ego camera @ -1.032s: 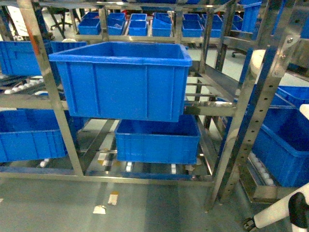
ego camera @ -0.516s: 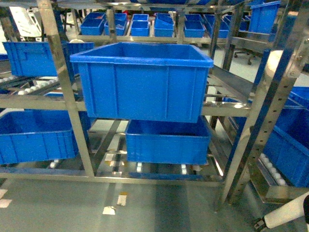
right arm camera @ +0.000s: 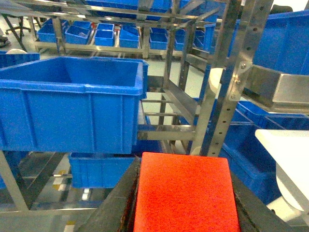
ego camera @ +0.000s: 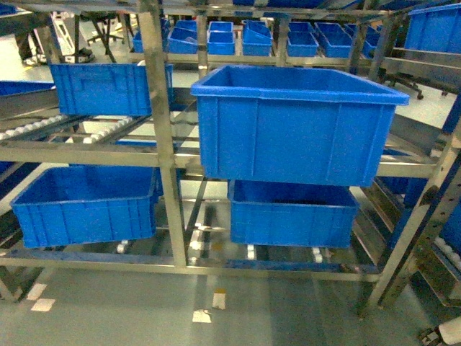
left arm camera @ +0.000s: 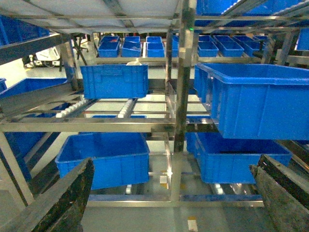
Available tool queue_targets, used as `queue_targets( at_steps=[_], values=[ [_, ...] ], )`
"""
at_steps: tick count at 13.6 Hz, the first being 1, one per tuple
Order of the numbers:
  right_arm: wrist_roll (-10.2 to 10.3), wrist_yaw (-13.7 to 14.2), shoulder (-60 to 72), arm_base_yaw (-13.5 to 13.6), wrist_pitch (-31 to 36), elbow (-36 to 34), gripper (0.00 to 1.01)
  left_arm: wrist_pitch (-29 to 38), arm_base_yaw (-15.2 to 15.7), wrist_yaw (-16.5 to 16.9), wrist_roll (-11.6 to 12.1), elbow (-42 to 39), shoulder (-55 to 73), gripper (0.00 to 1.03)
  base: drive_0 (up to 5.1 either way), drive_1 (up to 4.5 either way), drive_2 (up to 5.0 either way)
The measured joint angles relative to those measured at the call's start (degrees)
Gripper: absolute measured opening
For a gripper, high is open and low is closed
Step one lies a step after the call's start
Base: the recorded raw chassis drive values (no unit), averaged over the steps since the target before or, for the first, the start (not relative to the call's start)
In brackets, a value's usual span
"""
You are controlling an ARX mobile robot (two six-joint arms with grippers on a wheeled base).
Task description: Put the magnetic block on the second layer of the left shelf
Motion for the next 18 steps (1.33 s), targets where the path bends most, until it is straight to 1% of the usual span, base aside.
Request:
queue_targets(
  at_steps=[1, 2, 15, 18],
  values=[
    [0.0, -0.2, -0.1, 0.0, 0.4, 0.0, 0.34, -0.3, 0.0, -0.4, 0.0, 0.0, 0.0, 0.98, -4.1, 2.02, 2.0],
    [0.0, -0.2, -0.1, 0.0, 0.2, 0.0, 0.34, 0.1, 0.0, -0.1, 0.0, 0.0, 0.0, 0.98, 0.0, 0.00, 0.0],
    [0.0, -0.2, -0.2, 0.0, 0.3, 0.0, 0.34, 0.0, 0.0, 0.0, 0.0, 0.0, 0.0, 0.98, 0.0, 4.28, -4.3],
    [0.0, -0.2, 0.0, 0.0, 0.4, 0.0, 0.34, 0.0, 0.0, 0.0, 0.0, 0.0, 0.0, 0.98, 0.0, 0.00, 0.0]
  ],
)
